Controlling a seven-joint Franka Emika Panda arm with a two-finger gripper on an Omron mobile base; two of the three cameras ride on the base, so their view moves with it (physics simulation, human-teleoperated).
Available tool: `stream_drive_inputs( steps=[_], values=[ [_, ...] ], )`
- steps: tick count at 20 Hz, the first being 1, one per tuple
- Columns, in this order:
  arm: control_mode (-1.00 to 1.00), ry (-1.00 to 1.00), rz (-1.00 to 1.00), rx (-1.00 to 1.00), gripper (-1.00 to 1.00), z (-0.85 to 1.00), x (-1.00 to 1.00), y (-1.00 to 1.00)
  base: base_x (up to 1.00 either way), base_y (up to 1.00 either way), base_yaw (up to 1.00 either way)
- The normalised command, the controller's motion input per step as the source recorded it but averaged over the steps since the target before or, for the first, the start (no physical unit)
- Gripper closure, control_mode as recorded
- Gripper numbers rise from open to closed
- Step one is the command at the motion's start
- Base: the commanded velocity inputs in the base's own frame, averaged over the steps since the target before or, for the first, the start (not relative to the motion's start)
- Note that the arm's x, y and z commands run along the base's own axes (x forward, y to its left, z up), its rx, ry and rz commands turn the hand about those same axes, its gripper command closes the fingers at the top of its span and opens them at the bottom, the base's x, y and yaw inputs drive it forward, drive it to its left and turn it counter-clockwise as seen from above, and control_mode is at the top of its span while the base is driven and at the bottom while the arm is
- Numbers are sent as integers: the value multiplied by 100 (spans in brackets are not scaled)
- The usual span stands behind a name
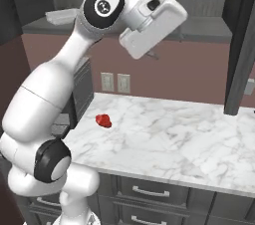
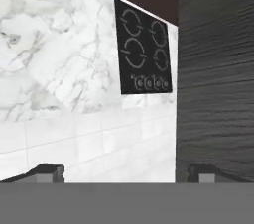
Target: Retrieve the tupperware from the cabinet, then place the raw meat into the tupperware to avoid contamination.
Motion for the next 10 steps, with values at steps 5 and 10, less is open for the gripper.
stream_drive_inputs(
  steps=[5,10],
  values=[
    [-100,-32,-23,35,-100,6,-17,22,0,0,0],
    [-100,-37,-24,26,-100,-2,-26,35,0,0,0]
  ],
)
